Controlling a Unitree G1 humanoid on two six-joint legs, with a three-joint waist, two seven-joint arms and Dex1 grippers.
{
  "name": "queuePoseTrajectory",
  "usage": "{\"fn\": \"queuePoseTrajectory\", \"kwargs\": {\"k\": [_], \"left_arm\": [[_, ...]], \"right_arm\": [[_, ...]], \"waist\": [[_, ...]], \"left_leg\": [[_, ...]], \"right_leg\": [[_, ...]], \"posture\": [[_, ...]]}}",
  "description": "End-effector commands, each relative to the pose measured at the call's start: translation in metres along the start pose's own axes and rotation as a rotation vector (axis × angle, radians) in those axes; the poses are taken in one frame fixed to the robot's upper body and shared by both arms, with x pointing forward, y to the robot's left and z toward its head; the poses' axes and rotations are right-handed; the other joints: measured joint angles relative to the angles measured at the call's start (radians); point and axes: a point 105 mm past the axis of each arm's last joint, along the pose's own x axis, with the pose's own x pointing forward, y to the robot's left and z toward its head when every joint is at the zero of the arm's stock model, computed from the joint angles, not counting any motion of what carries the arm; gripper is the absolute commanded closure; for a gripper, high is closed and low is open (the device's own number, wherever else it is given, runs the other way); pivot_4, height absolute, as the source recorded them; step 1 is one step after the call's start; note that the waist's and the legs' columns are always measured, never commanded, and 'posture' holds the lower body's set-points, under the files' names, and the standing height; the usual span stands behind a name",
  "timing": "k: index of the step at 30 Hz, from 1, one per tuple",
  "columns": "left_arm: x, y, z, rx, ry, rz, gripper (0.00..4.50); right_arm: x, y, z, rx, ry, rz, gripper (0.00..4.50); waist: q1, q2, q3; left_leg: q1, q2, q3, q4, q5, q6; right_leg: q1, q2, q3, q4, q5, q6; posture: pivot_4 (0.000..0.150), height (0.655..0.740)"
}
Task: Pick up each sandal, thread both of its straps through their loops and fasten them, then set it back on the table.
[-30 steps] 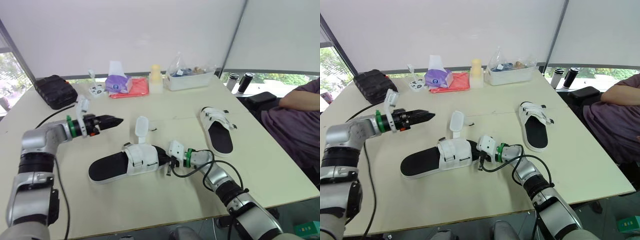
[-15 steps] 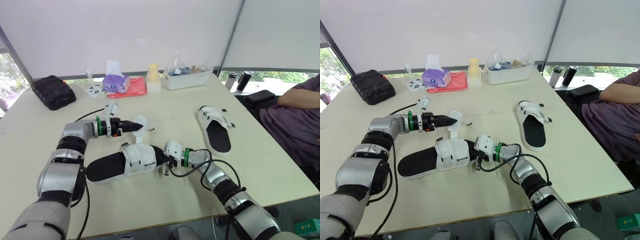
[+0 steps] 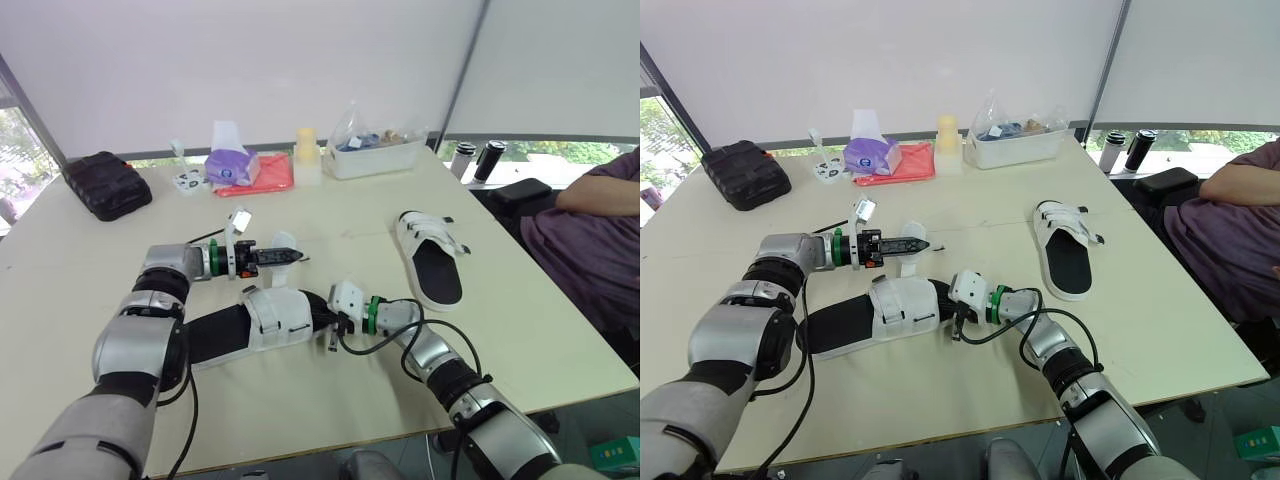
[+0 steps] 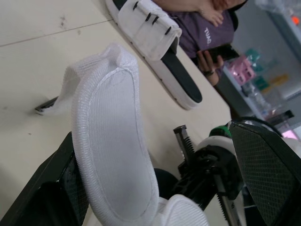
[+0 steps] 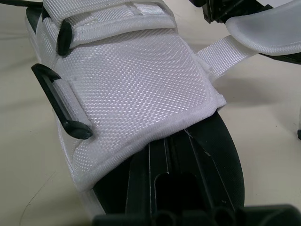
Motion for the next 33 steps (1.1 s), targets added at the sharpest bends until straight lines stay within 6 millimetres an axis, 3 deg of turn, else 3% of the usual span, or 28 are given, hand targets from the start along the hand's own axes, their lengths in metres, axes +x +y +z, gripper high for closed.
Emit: {"fn": "queuePoseTrajectory", "kwargs": {"k": [1, 6, 14, 25, 28, 33], "left_arm": [[0.009, -0.009, 0.027, -0.018, -0.142, -0.013, 0.18], [0.023, -0.008, 0.050, -0.093, -0.317, 0.032, 0.18], [0.030, -0.017, 0.068, -0.064, -0.373, 0.036, 0.18], [0.034, -0.013, 0.051, -0.003, -0.244, 0.060, 0.18], [0.033, -0.012, 0.050, 0.011, -0.231, 0.065, 1.08], [0.032, -0.013, 0.053, 0.032, -0.229, 0.069, 3.58]], "right_arm": [[-0.033, 0.051, -0.103, 0.193, 0.407, 0.071, 4.50], [-0.032, 0.051, -0.102, 0.189, 0.406, 0.070, 4.50], [-0.036, 0.055, -0.105, 0.193, 0.412, 0.062, 4.50], [-0.032, 0.055, -0.105, 0.190, 0.407, 0.050, 4.50], [-0.032, 0.054, -0.104, 0.187, 0.406, 0.049, 4.50], [-0.032, 0.054, -0.104, 0.186, 0.407, 0.047, 4.50]], "waist": [[0.000, 0.000, 0.000], [0.000, 0.000, 0.000], [0.000, 0.001, 0.000], [0.001, 0.004, 0.001], [0.000, 0.004, 0.001], [0.000, 0.004, 0.001]], "left_leg": [[0.000, 0.000, 0.000, 0.000, 0.000, 0.000], [0.000, 0.000, -0.001, 0.000, 0.000, 0.000], [0.000, 0.000, -0.002, 0.000, 0.000, 0.000], [0.002, 0.000, -0.004, 0.000, 0.000, 0.000], [0.002, 0.000, -0.005, 0.000, 0.000, 0.000], [0.002, 0.000, -0.005, 0.000, 0.000, 0.000]], "right_leg": [[0.000, 0.000, 0.000, 0.000, 0.000, 0.000], [0.000, -0.001, -0.003, 0.000, 0.000, 0.000], [0.001, -0.001, -0.007, 0.000, 0.002, 0.003], [0.007, -0.002, -0.010, 0.000, 0.000, 0.001], [0.007, -0.002, -0.010, 0.000, 0.000, 0.001], [0.007, -0.002, -0.010, 0.000, 0.000, 0.001]], "posture": [[0.150, 0.7400], [0.150, 0.7400], [0.150, 0.7400], [0.150, 0.7400], [0.150, 0.7400], [0.150, 0.7400]]}}
